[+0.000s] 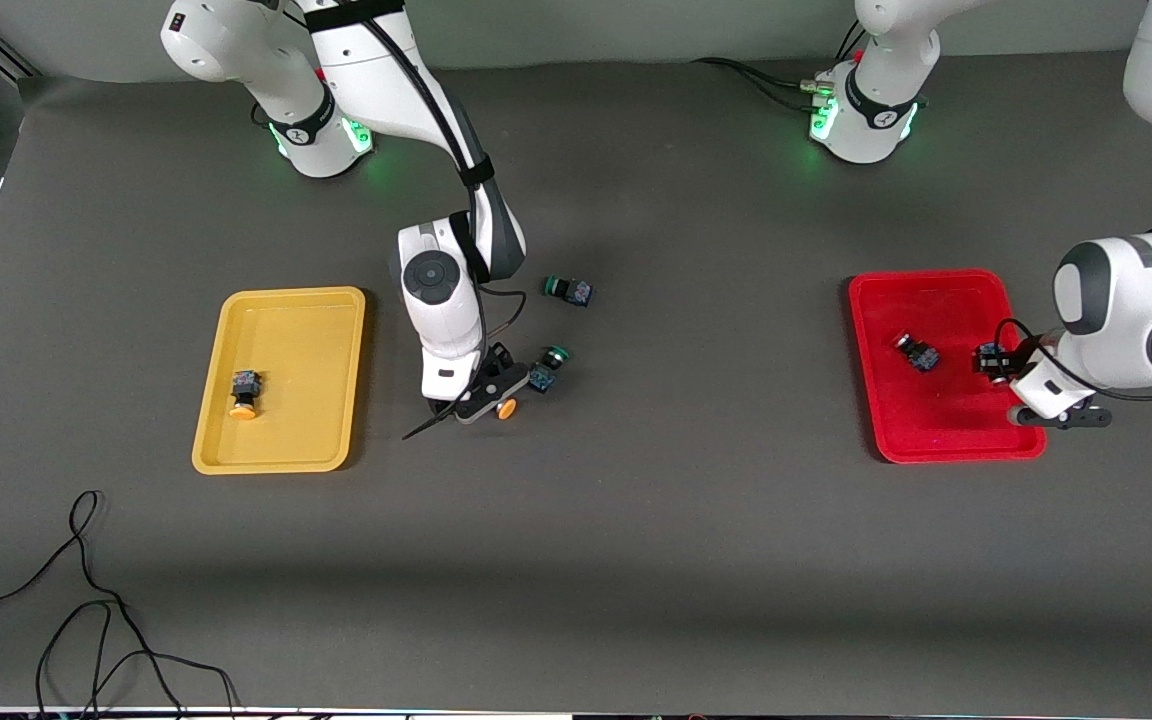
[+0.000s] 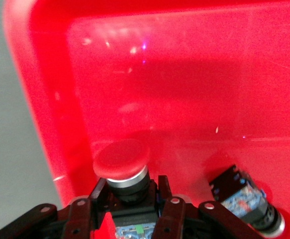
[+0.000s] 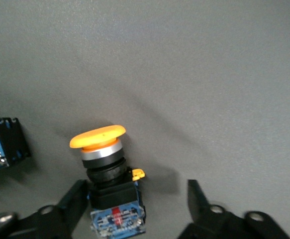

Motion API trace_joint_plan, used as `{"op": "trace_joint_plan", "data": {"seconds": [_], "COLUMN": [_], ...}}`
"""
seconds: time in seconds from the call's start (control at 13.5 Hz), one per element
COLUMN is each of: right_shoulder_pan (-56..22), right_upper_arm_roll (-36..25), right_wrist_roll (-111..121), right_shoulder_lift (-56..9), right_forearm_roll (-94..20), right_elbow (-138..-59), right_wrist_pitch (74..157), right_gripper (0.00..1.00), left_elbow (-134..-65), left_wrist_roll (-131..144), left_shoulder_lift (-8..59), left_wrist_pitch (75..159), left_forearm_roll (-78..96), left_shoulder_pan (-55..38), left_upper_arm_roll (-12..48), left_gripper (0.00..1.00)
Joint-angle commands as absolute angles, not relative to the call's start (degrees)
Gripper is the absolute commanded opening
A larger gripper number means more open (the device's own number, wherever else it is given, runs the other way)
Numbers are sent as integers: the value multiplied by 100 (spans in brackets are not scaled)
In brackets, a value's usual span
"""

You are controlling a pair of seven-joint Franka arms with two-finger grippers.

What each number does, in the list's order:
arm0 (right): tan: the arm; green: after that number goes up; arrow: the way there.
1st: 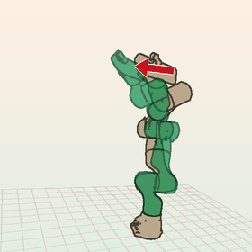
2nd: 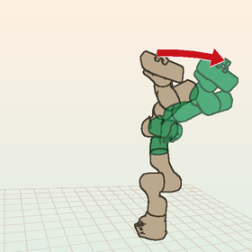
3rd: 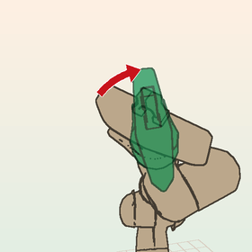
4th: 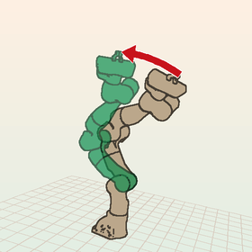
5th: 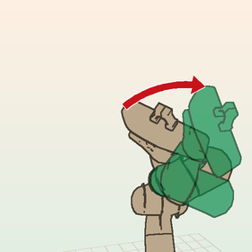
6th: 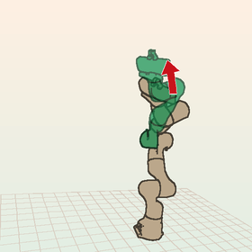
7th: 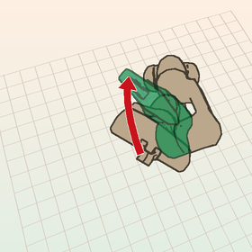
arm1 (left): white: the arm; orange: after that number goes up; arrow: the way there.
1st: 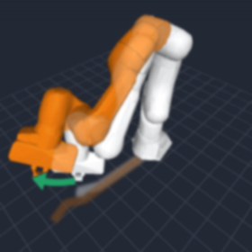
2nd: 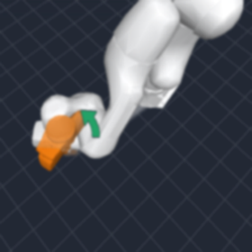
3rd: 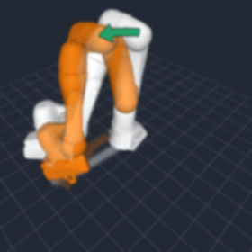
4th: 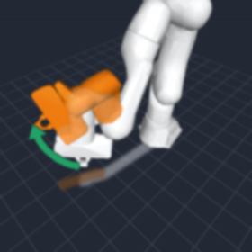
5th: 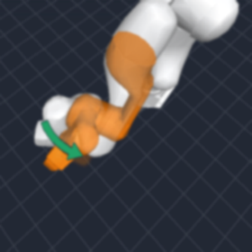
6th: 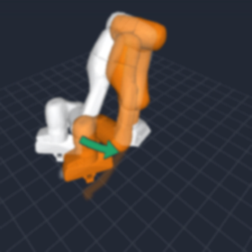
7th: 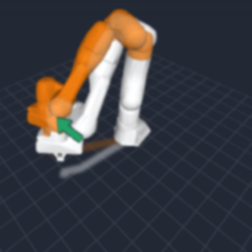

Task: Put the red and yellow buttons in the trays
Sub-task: 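Place red button in red tray with the left gripper while the right gripper lifts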

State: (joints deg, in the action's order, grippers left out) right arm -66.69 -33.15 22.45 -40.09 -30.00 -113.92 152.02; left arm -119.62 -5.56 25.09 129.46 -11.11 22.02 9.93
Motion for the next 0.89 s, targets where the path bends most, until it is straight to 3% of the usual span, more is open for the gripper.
{"op": "trace_joint_plan", "data": {"seconds": [0.0,0.07,0.15,0.37,0.67,0.81], "right_shoulder_pan": [-6566,-6505,-6460,-6338,-6442,-6460], "right_upper_arm_roll": [-3190,-3190,-3190,-3322,-4296,-4822], "right_wrist_roll": [2426,2426,2426,2225,768,441], "right_shoulder_lift": [-3894,-3867,-3824,-3500,-3068,-2928], "right_forearm_roll": [-3287,-3287,-3313,-3419,-3331,-3305], "right_elbow": [-11364,-11356,-11277,-10909,-9943,-9730], "right_wrist_pitch": [15196,15101,14882,13917,11598,10945], "right_gripper": [38,24,16,14,13,12], "left_elbow": [-11962,-11927,-11901,-11507,-11075,-10873], "left_wrist_roll": [-519,-519,-519,-545,-545,-554], "left_shoulder_lift": [2584,2575,2471,1690,583,47], "left_wrist_pitch": [13052,13000,12886,11886,10901,10505], "left_forearm_roll": [-1204,-1204,-1204,-1152,-1090,-906], "left_shoulder_pan": [2206,2206,2206,2127,2101,2101], "left_upper_arm_roll": [1046,1046,1055,1116,1520,1687], "left_gripper": [77,100,100,100,100,100]}}
